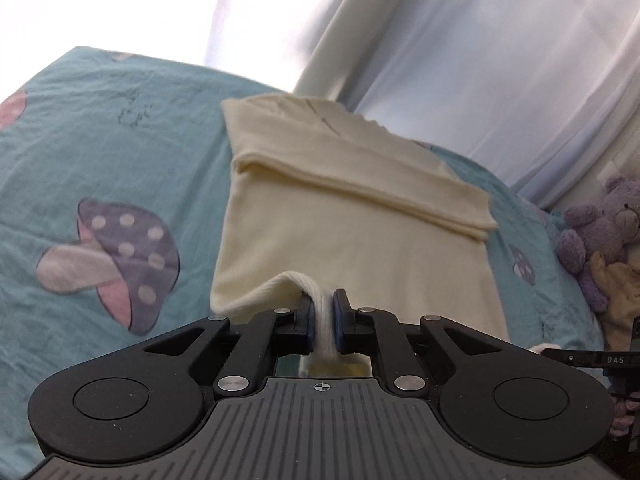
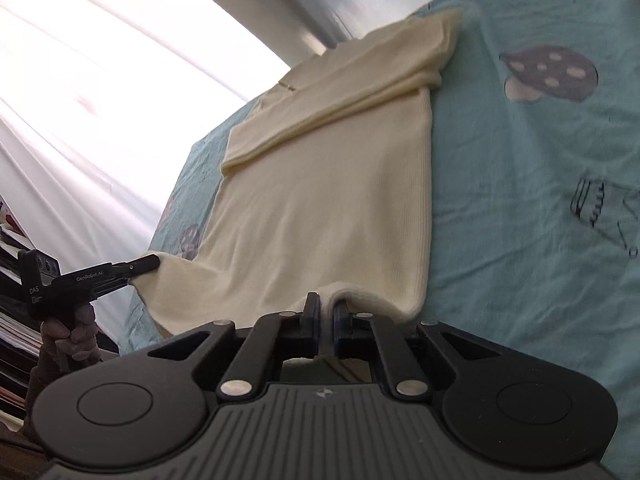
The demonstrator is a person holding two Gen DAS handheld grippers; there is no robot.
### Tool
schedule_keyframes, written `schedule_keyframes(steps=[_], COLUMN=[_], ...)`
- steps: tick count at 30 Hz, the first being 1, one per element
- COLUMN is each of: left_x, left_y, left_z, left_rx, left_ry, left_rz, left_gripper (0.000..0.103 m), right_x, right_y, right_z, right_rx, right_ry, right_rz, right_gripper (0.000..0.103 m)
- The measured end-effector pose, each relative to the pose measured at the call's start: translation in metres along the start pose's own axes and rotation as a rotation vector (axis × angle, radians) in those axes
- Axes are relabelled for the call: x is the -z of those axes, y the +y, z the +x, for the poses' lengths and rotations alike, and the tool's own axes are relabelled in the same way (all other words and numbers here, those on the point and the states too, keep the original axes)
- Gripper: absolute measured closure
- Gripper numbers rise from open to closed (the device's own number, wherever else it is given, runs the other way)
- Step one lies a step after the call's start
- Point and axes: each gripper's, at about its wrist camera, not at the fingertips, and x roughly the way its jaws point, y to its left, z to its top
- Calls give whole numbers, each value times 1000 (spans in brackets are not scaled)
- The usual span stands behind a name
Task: Fold small clothes
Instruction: 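Grasp the dress hem with both tools at its two corners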
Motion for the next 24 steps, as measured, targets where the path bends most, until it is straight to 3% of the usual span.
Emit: schedule_keyframes(steps=[5,11,17,21,22,24], left_x=[-39,-77,-87,-85,-85,-85], left_y=[-1,5,17,26,30,34], left_z=[23,75,118,123,121,116], left_rx=[-28,-85,-194,-257,-246,-213], left_ry=[-52,-40,-29,-50,-57,-66], left_rz=[48,30,16,13,11,25], left_gripper=[96,96,96,96,94,93], right_x=[-42,-89,-113,-115,-113,-111], right_y=[3,-1,-10,-20,-20,-17], right_z=[5,35,74,85,82,73], right_rx=[28,50,200,245,247,251], right_ry=[-63,-113,-149,-144,-154,-188], right_rz=[-60,-76,-112,-81,-85,-105], right_gripper=[97,97,97,97,95,82])
